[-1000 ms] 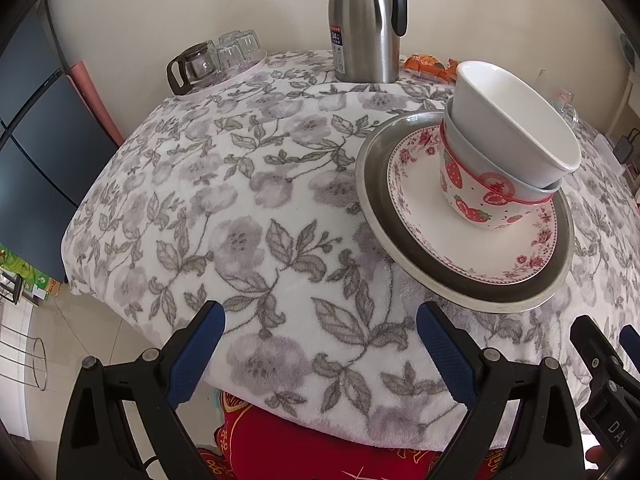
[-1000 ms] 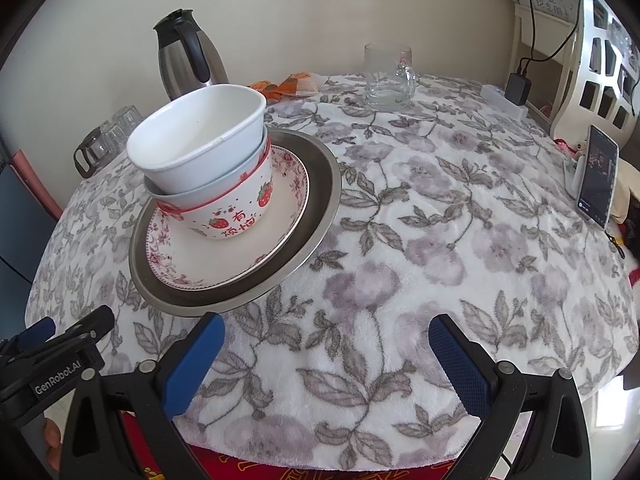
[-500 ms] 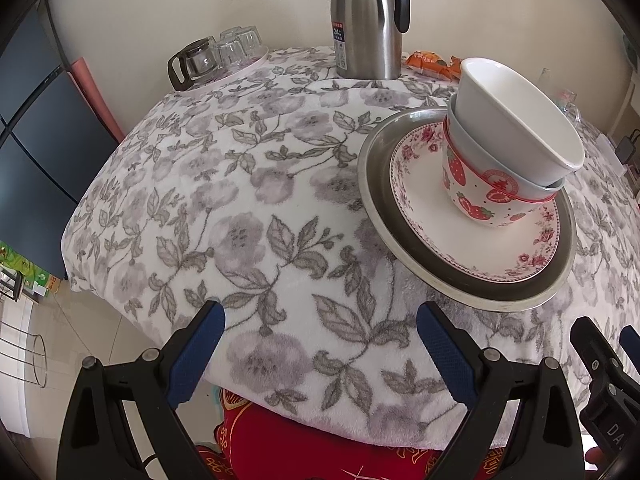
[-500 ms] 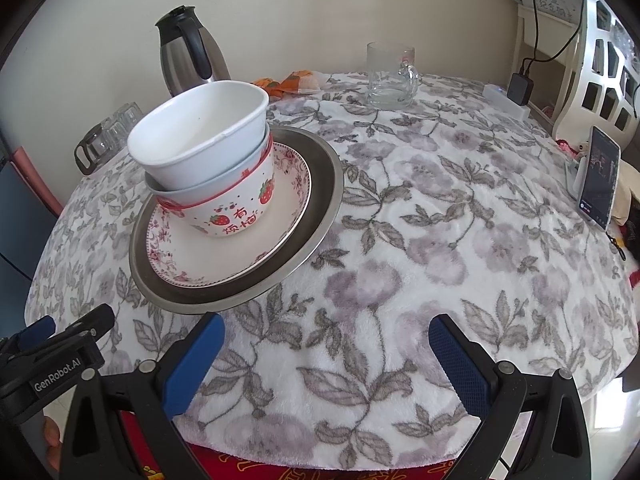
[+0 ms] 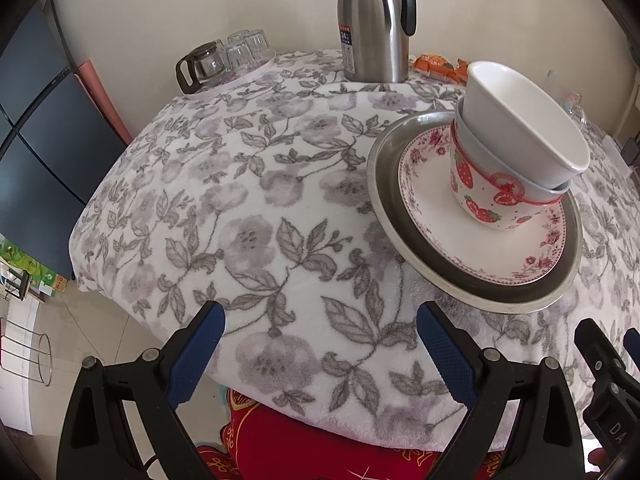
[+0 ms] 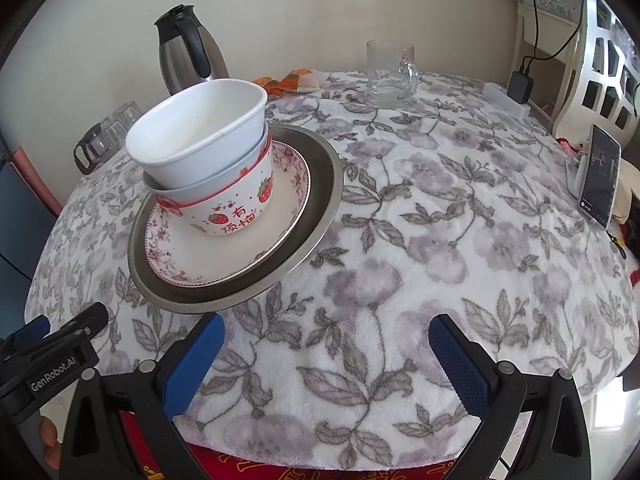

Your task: Organize plates and bowls

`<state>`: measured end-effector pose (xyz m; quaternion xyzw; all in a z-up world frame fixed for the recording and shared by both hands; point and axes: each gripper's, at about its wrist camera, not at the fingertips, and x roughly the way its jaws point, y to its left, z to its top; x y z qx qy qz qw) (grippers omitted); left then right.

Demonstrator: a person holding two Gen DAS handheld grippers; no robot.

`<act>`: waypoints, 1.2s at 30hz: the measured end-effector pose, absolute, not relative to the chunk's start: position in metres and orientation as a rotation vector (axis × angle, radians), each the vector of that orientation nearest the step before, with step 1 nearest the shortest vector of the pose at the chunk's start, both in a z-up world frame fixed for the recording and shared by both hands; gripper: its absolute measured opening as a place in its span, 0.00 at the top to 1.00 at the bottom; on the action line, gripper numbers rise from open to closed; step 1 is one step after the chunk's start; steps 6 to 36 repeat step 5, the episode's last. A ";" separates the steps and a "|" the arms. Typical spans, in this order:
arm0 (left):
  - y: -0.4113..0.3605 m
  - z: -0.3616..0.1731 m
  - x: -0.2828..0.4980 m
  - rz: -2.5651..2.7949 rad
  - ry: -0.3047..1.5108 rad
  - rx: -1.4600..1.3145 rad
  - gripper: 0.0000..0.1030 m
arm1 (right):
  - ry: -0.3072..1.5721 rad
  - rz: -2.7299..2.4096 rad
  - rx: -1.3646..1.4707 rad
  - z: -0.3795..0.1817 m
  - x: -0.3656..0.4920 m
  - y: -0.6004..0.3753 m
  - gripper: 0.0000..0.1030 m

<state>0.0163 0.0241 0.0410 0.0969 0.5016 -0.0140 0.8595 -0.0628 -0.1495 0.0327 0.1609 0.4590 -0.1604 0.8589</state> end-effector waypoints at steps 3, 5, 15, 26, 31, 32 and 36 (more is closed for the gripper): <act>0.024 0.042 0.016 -0.037 1.050 0.199 0.06 | 0.963 -0.337 0.338 0.033 -0.063 -0.149 0.00; 0.023 0.042 0.016 -0.039 1.052 0.200 0.06 | 0.965 -0.337 0.339 0.033 -0.063 -0.149 0.00; 0.023 0.042 0.016 -0.039 1.052 0.200 0.06 | 0.965 -0.337 0.339 0.033 -0.063 -0.149 0.00; 0.023 0.042 0.016 -0.039 1.052 0.200 0.06 | 0.965 -0.337 0.339 0.033 -0.063 -0.149 0.00; 0.023 0.042 0.016 -0.039 1.052 0.200 0.06 | 0.965 -0.337 0.339 0.033 -0.063 -0.149 0.00; 0.023 0.042 0.016 -0.039 1.052 0.200 0.06 | 0.965 -0.337 0.339 0.033 -0.063 -0.149 0.00; 0.023 0.042 0.016 -0.039 1.052 0.200 0.06 | 0.965 -0.337 0.339 0.033 -0.063 -0.149 0.00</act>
